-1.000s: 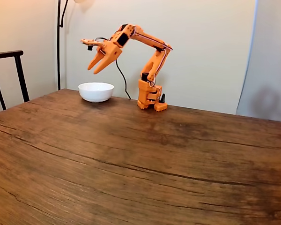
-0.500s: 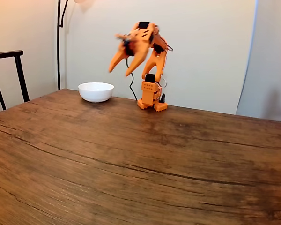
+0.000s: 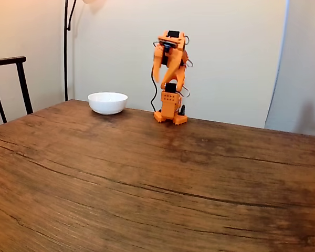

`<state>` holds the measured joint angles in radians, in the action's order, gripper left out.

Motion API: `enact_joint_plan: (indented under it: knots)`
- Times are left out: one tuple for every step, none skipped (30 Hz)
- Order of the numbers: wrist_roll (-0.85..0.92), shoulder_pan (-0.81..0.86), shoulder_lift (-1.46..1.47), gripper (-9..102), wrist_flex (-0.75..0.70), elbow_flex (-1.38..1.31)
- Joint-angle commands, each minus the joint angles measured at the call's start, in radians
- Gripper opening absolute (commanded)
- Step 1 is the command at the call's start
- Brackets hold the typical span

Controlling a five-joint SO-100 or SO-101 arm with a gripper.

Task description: Grasp the cube and drop it in the bowl

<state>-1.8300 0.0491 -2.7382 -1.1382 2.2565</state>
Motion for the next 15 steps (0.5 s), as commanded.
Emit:
enact_joint_plan:
  knots:
    - [0.006, -0.023, -0.083, -1, 0.012, 0.041]
    - [0.005, -0.031, -0.112, -1, 0.012, 0.063]
    - [0.003, -0.034, -0.138, -1, 0.008, 0.084]
    - [0.003, -0.034, -0.167, -1, 0.003, 0.109]
    - [0.000, -0.034, -0.196, -1, 0.005, 0.135]
    - [-0.005, -0.034, -0.225, -1, 0.012, 0.161]
    - [-0.008, -0.034, -0.255, -1, 0.014, 0.187]
    - [-0.009, -0.032, -0.285, -1, 0.012, 0.212]
    - [-0.009, -0.032, -0.318, -1, 0.011, 0.241]
    - [-0.011, -0.032, -0.351, -1, 0.009, 0.270]
    - [-0.011, -0.032, -0.387, -1, 0.011, 0.301]
    - [-0.011, -0.032, -0.422, -1, 0.012, 0.330]
    - [-0.011, -0.032, -0.459, -1, 0.014, 0.359]
    - [-0.011, -0.032, -0.495, -1, 0.014, 0.387]
    - [-0.011, -0.032, -0.534, -1, 0.014, 0.416]
